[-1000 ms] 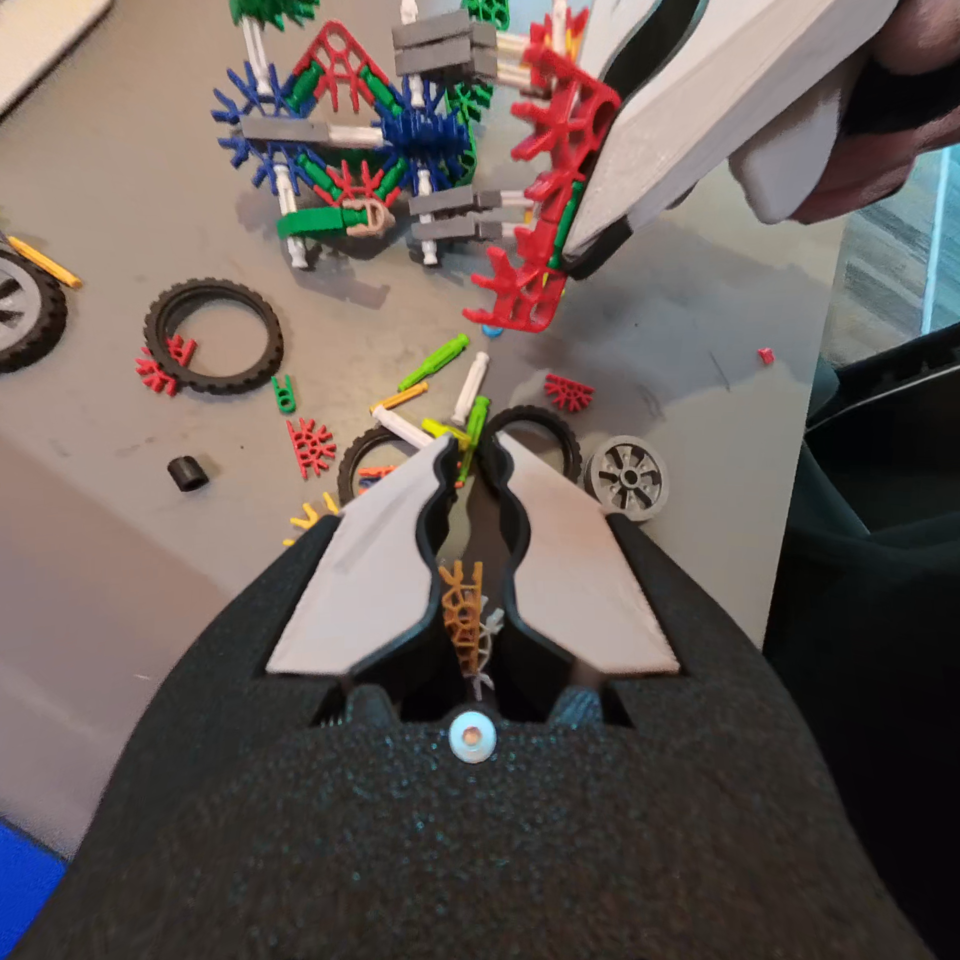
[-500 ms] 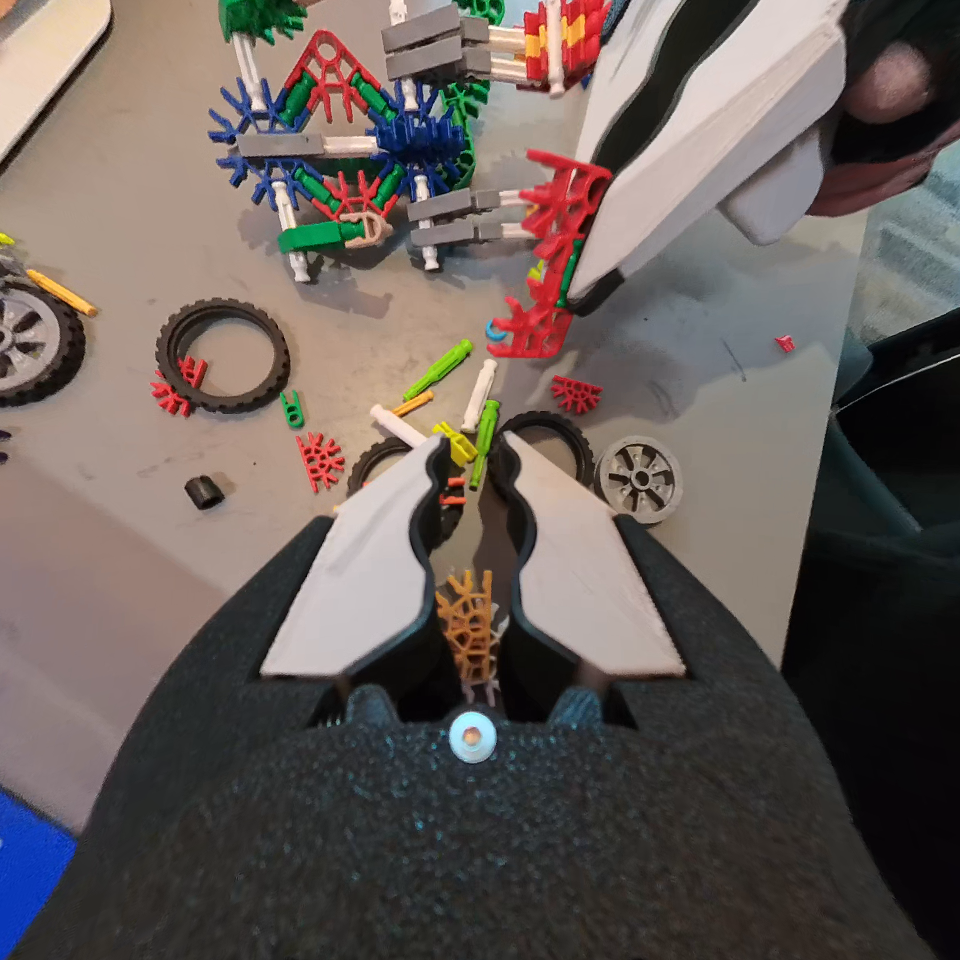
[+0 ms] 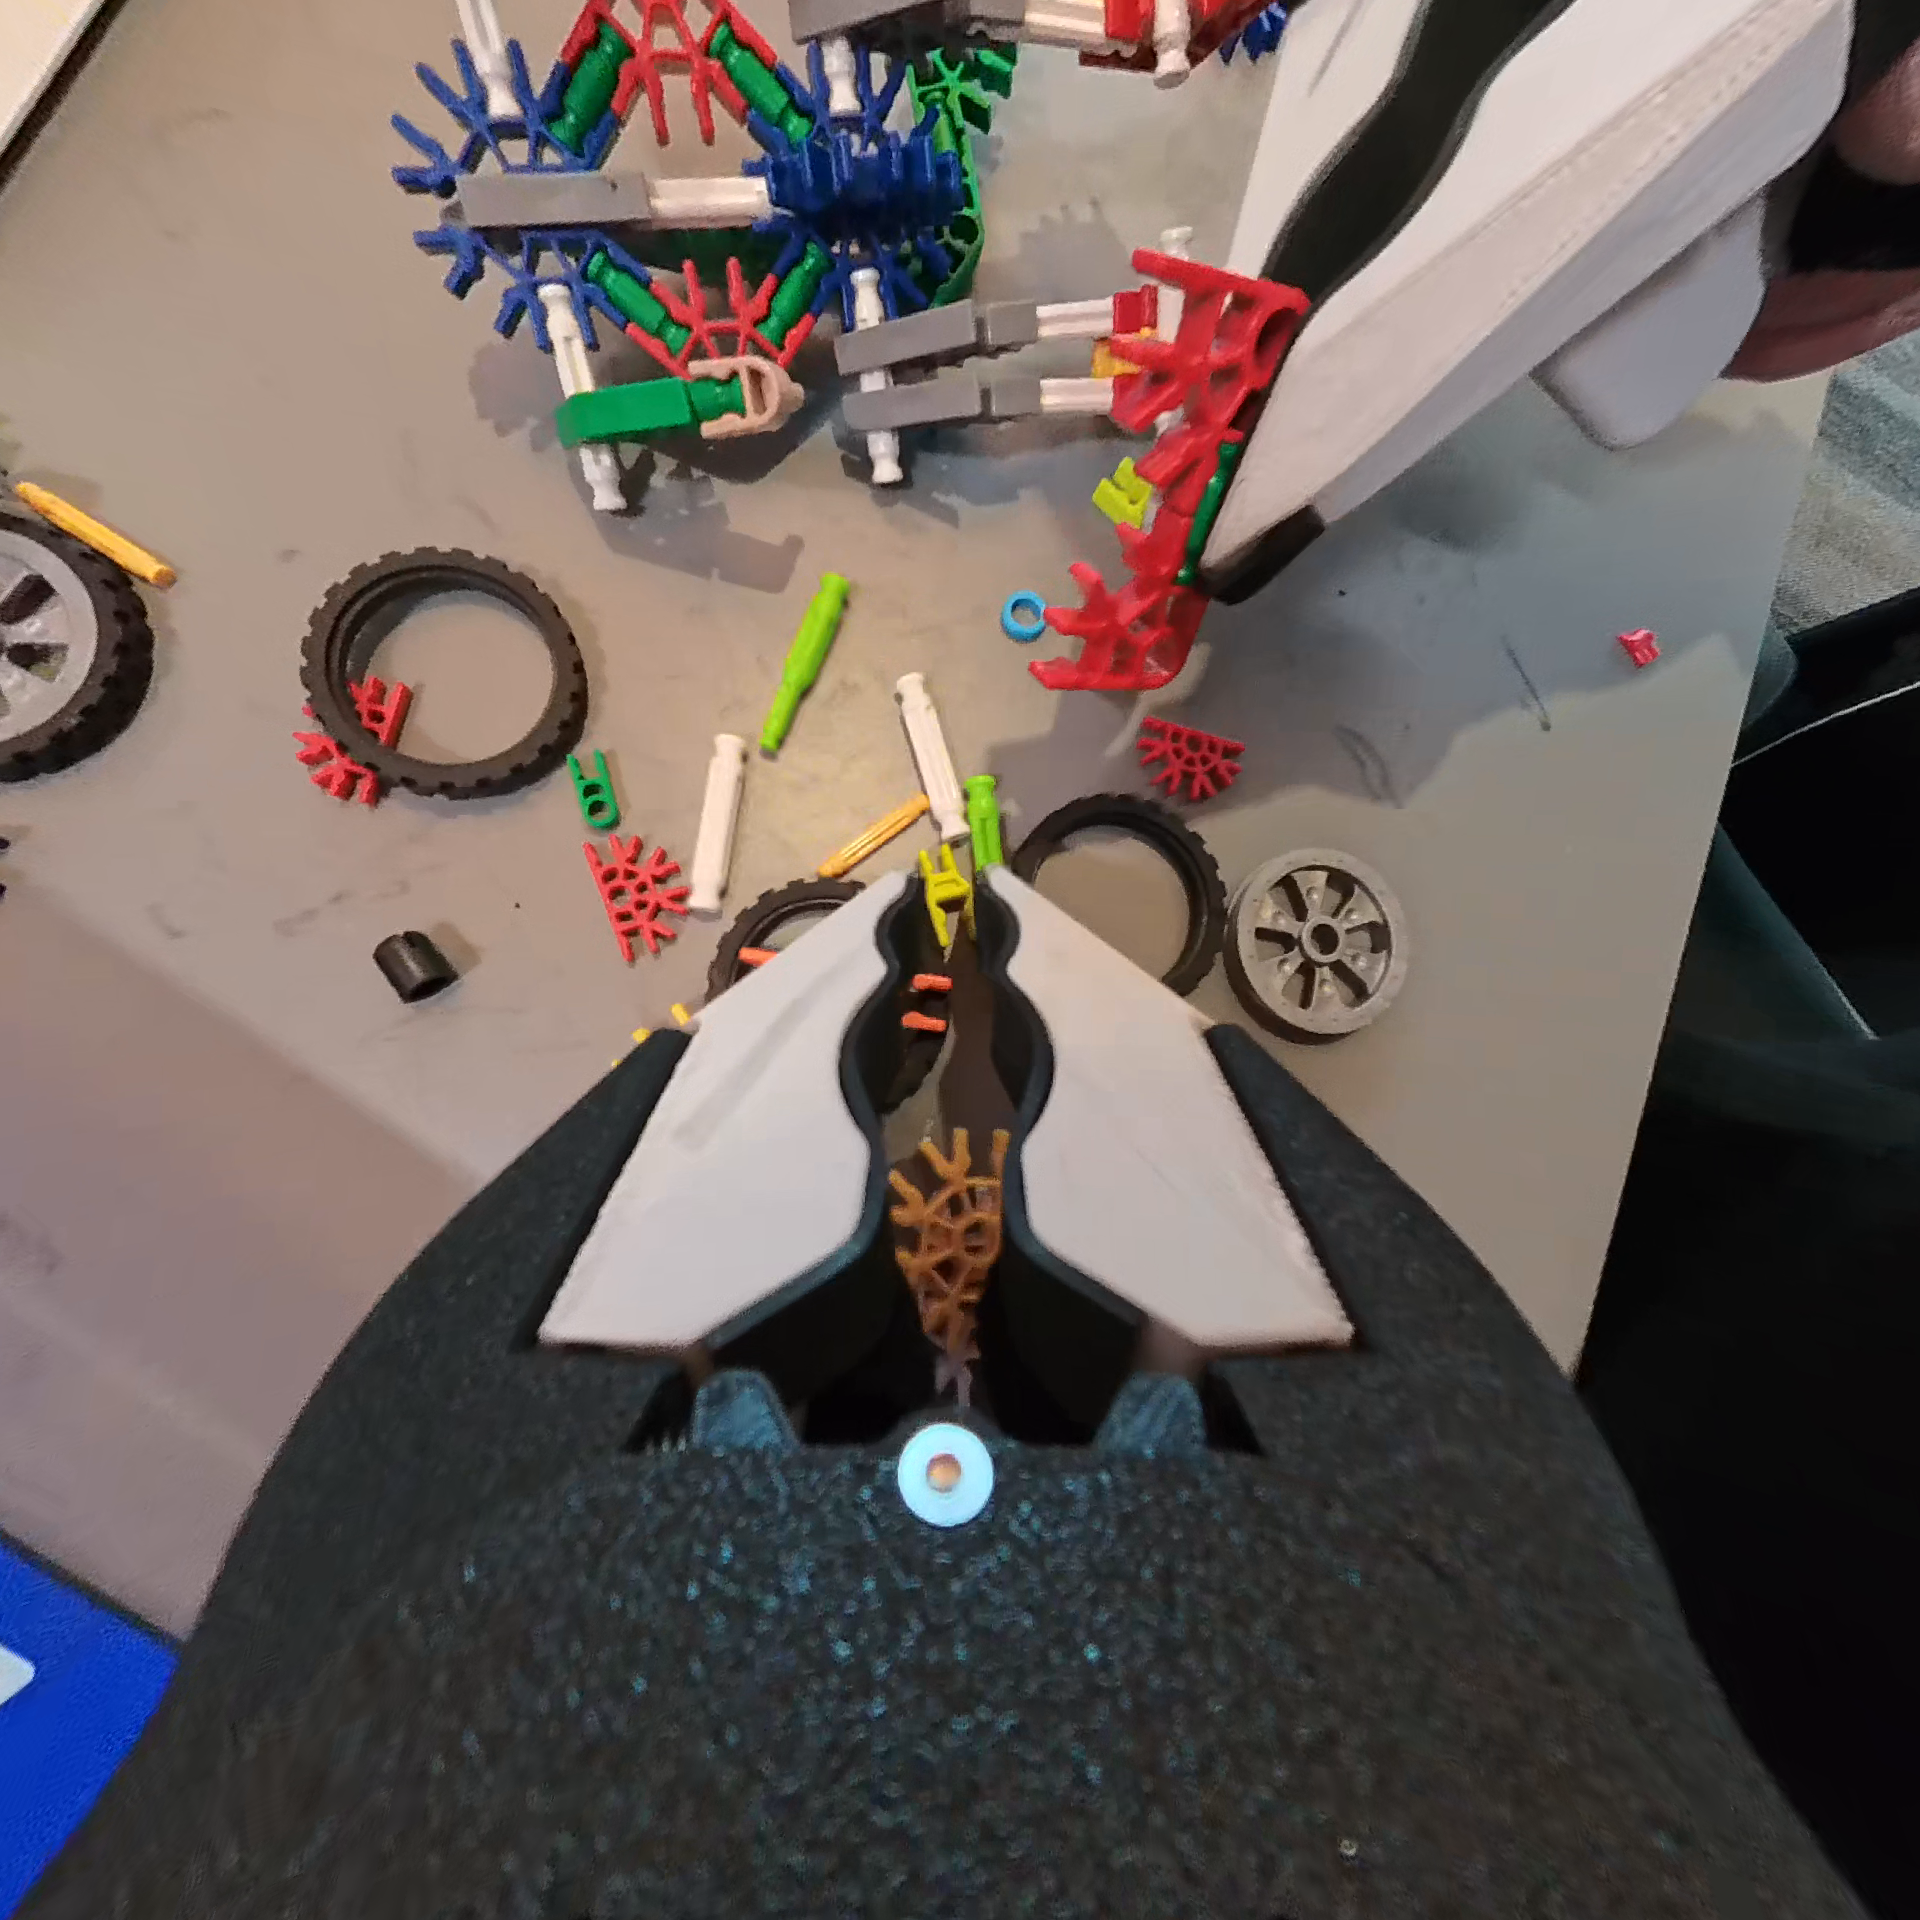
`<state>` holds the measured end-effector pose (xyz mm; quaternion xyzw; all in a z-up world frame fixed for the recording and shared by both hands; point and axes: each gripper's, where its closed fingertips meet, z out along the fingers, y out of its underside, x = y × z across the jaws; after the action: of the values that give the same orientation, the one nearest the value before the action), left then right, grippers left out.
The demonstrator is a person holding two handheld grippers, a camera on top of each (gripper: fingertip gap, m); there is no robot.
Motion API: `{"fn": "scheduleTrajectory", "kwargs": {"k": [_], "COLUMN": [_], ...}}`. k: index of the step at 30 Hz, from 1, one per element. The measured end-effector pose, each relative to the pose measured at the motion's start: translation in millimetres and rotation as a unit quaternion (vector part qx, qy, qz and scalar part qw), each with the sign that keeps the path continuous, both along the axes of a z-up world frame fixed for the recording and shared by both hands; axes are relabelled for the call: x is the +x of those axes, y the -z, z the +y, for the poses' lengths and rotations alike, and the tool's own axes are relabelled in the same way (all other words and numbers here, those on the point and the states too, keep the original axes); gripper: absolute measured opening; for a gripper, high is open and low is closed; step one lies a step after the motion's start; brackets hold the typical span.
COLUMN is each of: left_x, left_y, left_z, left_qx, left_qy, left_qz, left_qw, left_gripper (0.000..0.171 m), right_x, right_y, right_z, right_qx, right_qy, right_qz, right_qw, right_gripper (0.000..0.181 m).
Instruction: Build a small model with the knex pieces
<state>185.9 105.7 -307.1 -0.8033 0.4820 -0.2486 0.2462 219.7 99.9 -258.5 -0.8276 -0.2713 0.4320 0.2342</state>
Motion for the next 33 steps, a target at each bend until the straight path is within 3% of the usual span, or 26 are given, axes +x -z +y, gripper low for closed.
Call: {"fn": "scheduleTrajectory", "kwargs": {"k": [25,33], "left_x": [5,8], "left_y": [-4,-17], "left_z": [-28,-20], "left_qx": [-0.086,-0.052], "left_qy": [0.017,0.019], "left_qz": [-0.04,-0.067], "left_qw": [0.995,0.996], "left_gripper": [0.02,0.026], "right_x": [1,1], "right_y": [10,4], "right_z": [-5,-3], "right_qx": [-0.022,-0.028], "right_qy": [-0.004,-0.001], "right_qz": [-0.007,0.011], "right_qw": [1.0,1.0], "right_gripper": [0.006,0.006]}}
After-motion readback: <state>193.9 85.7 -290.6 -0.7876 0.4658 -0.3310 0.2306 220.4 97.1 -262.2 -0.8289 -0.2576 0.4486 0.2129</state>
